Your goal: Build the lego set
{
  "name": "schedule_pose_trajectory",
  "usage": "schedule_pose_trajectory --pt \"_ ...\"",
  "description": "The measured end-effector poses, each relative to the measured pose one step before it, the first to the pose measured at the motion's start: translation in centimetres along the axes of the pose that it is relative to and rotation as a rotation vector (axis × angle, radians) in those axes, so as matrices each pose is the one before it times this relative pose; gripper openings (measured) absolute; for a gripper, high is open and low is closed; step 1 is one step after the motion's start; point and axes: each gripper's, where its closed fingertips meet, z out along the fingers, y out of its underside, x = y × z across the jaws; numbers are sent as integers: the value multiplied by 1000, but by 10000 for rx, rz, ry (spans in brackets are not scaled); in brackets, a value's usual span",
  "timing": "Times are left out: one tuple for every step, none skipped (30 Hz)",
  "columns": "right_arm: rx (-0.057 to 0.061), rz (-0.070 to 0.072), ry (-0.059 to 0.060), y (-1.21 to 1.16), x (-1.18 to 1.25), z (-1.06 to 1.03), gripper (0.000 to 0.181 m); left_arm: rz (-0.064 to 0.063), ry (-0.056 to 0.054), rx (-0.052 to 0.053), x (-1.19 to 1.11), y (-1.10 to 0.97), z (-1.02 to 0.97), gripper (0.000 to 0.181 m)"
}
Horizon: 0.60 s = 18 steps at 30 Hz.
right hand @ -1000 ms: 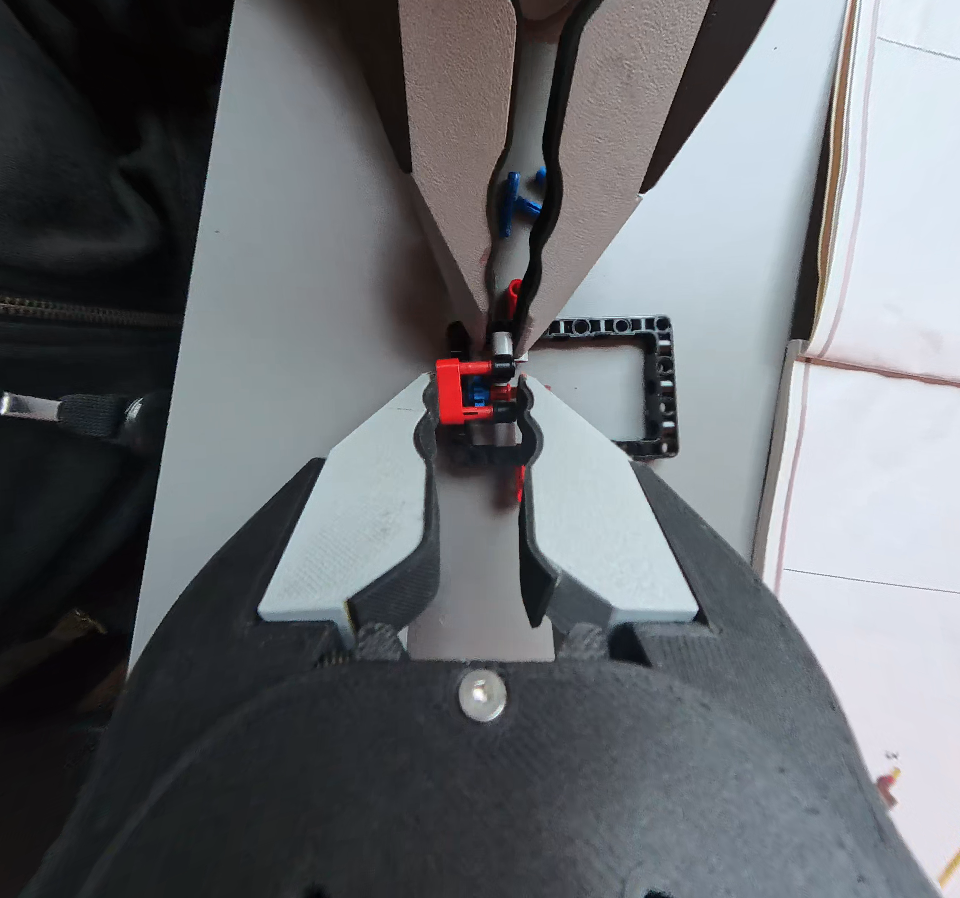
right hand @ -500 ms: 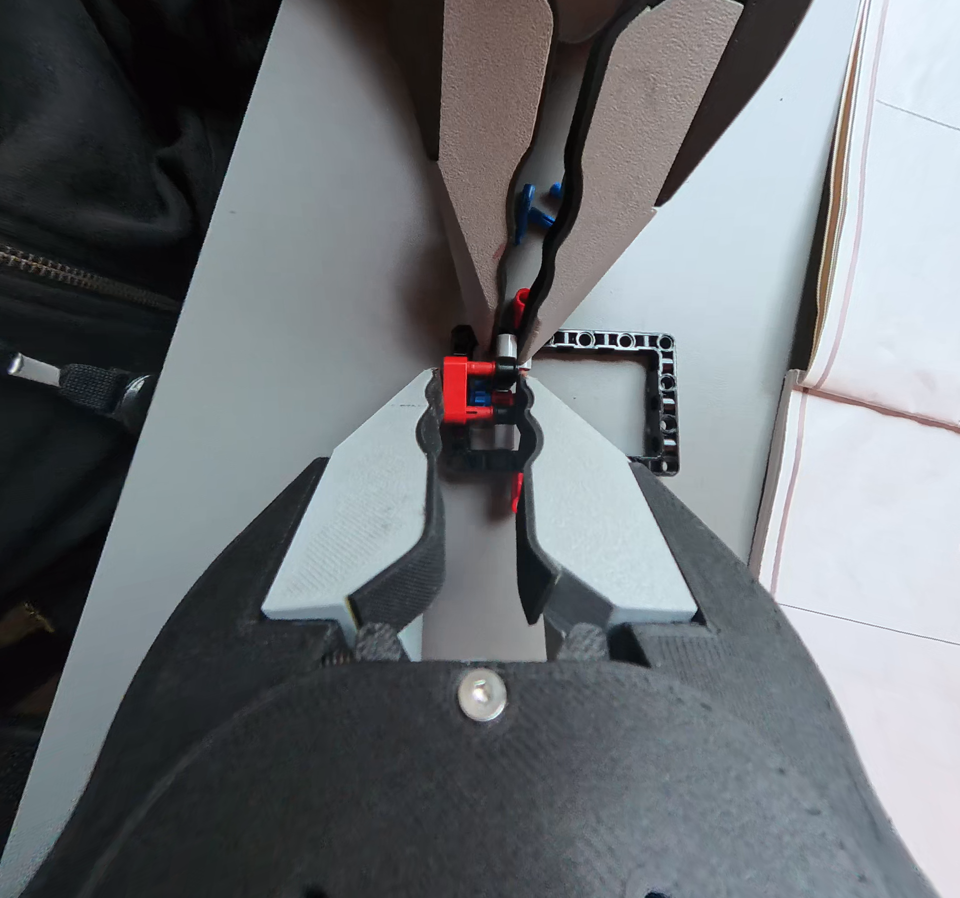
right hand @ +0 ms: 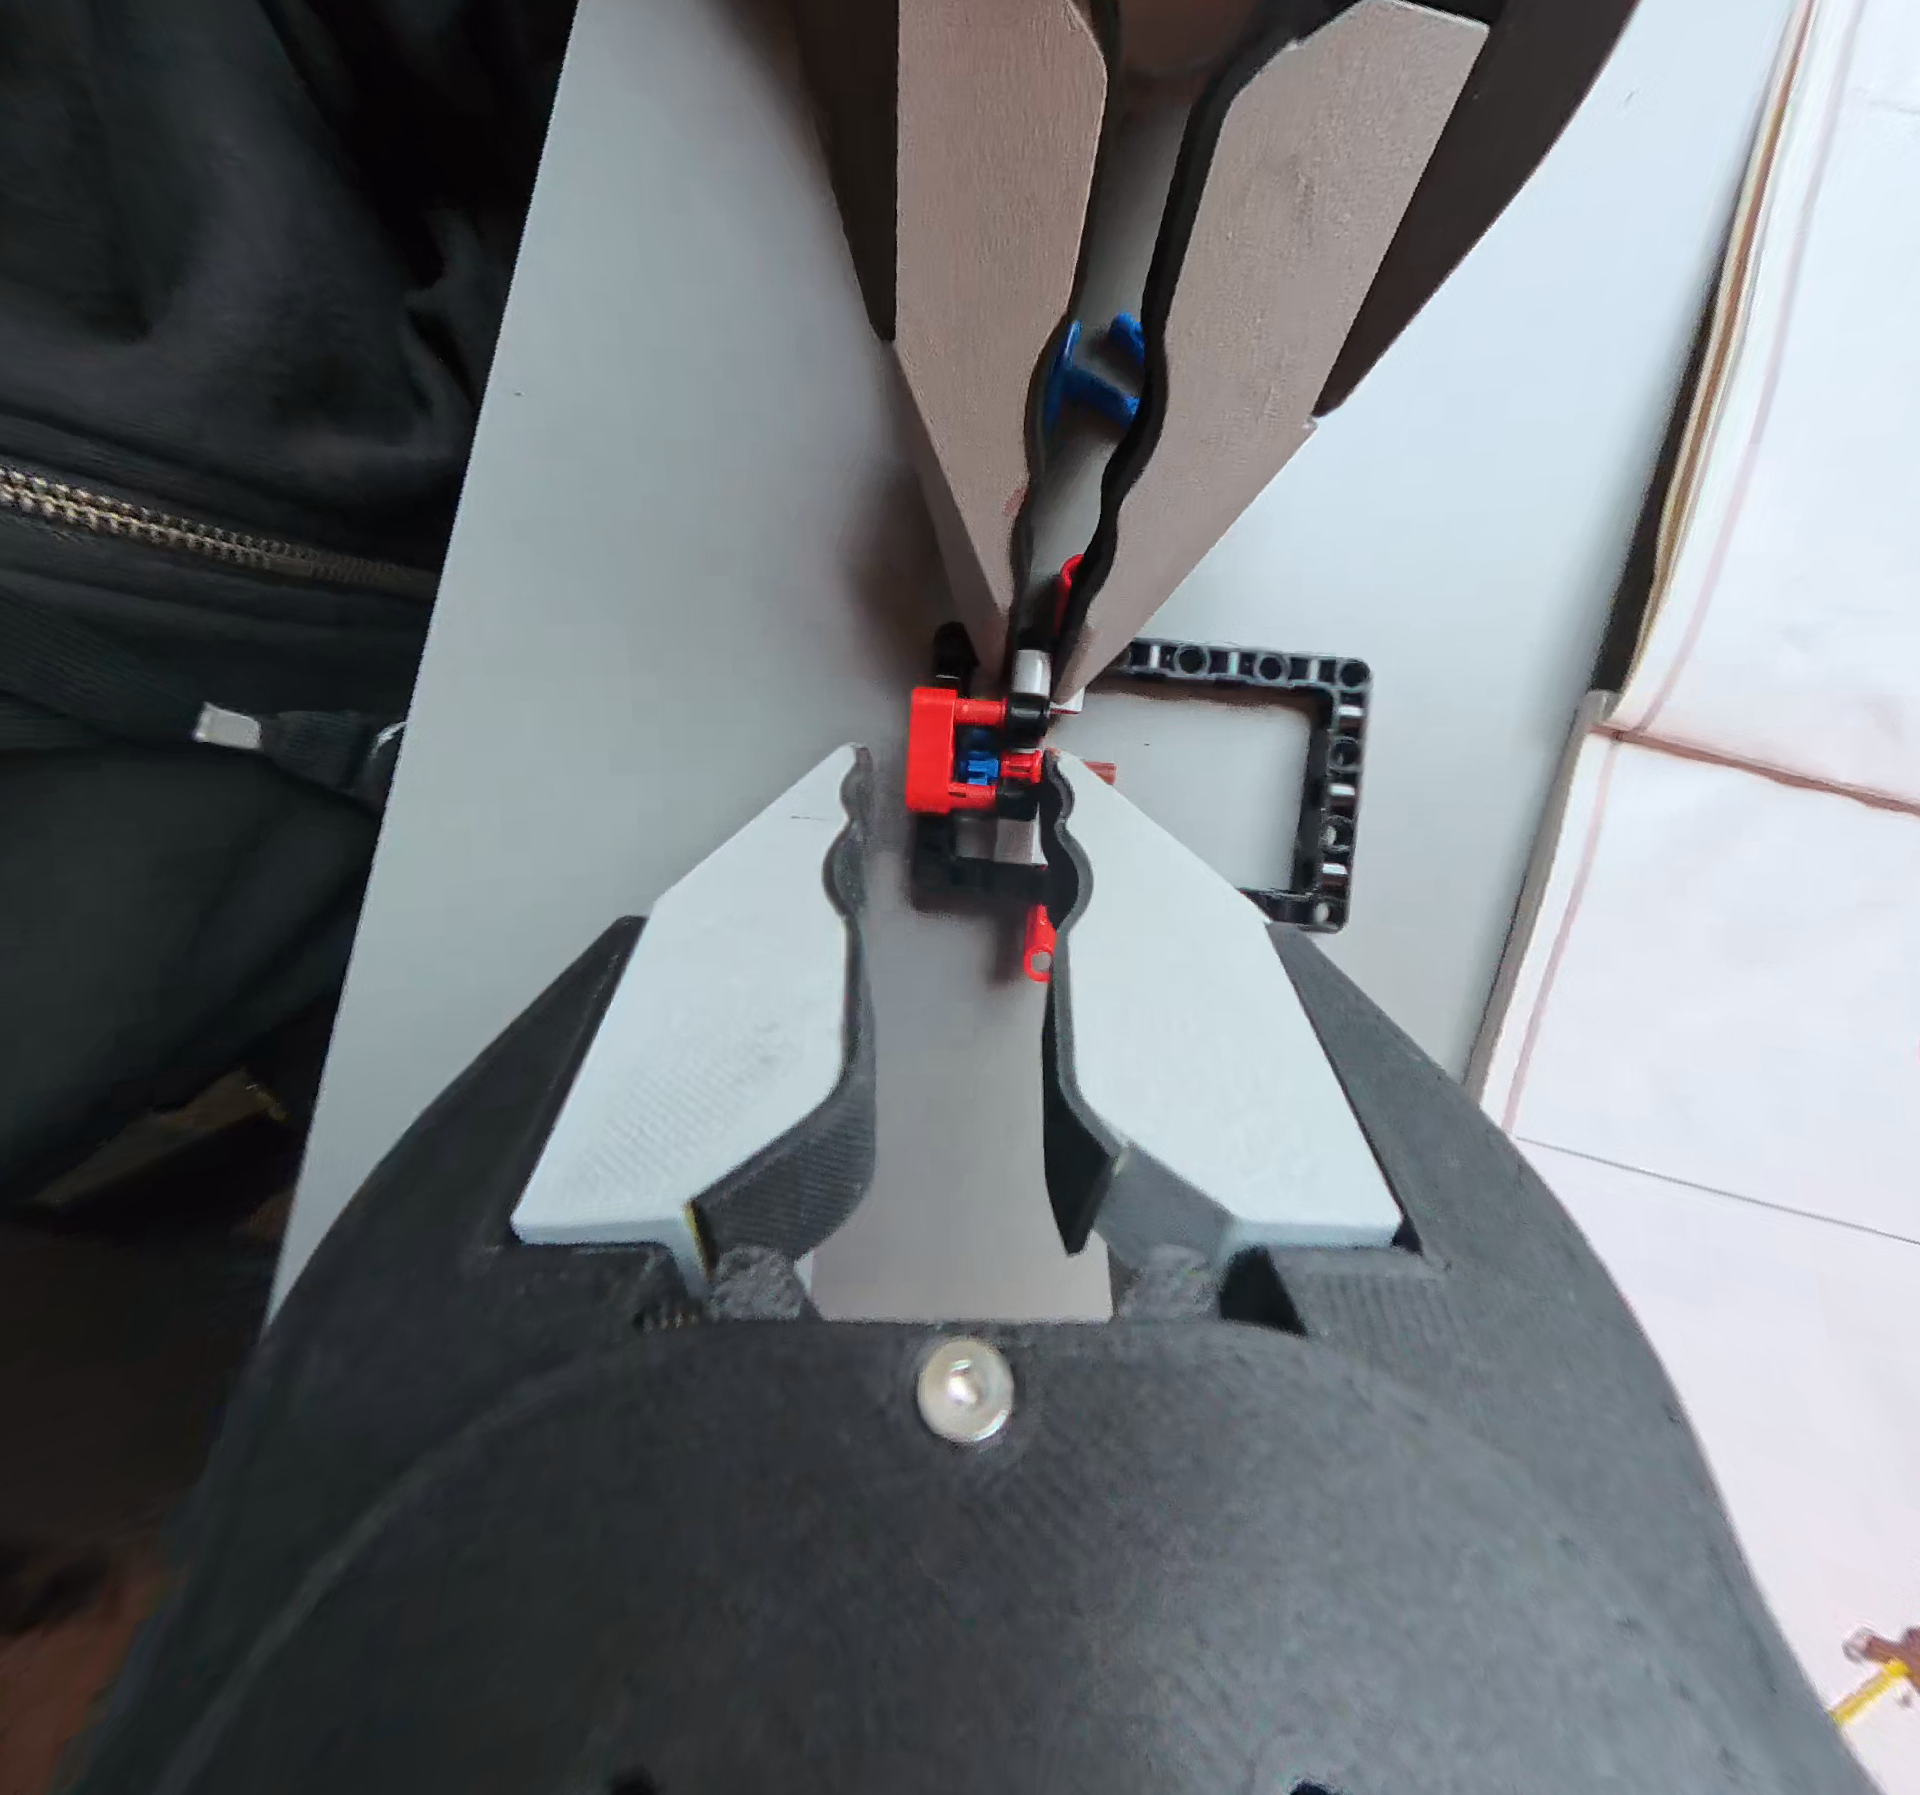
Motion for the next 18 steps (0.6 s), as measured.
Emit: schedule_pose_trajectory --pt "-284 129 22 91 139 141 28 2 -22 -21 -3 -3 -5 6" --pt "-312 45 135 161 249 131 23 64 -104 -29 -62 12 -6 6" --pt "-228 24 -24 56 19 42 23 89 -69 -49 12 6 -11 6" --pt "-200 -9 -39 27 -3 -5 23 113 -73 -42 3 2 -1 6" --pt "-157 13 -73 19 -4 36 23 77 -48 -32 6 3 0 6" --pt "-171 146 -176 32 -30 34 23 -5 -5 -13 17 4 7 6" --pt "-185 196 -260 44 -100 45 23 -25 75 3 108 -5 1 6" --pt "-145 119 -291 25 -196 78 24 -101 141 7 190 -11 30 6" --pt "-93 32 -185 16 -90 59 24 -52 20 6 14 3 3 6" --pt "-32 -54 -53 -2 13 -4 24 24 -46 14 -31 5 -14 6" --pt "-44 -148 74 2 84 -18 23 13 -72 -4 -74 22 -35 6" --pt "-76 -209 164 11 61 -8 23 -1 -33 -4 -17 15 -12 6" --pt "-110 -209 115 22 -73 16 23 57 26 16 116 -8 17 6" --pt "-133 -112 -51 50 -237 18 23 112 95 25 287 -40 65 6" --pt "-114 -52 -115 67 -209 14 23 76 23 6 160 -47 72 6" --pt "-31 -62 29 -9 9 6 23 19 -36 -17 -28 21 -23 6" --pt "22 -41 116 -56 126 0 23 -145 -13 -13 -147 54 -74 6" --pt "57 23 114 -62 196 -16 23 -122 -63 34 -212 51 -84 6"
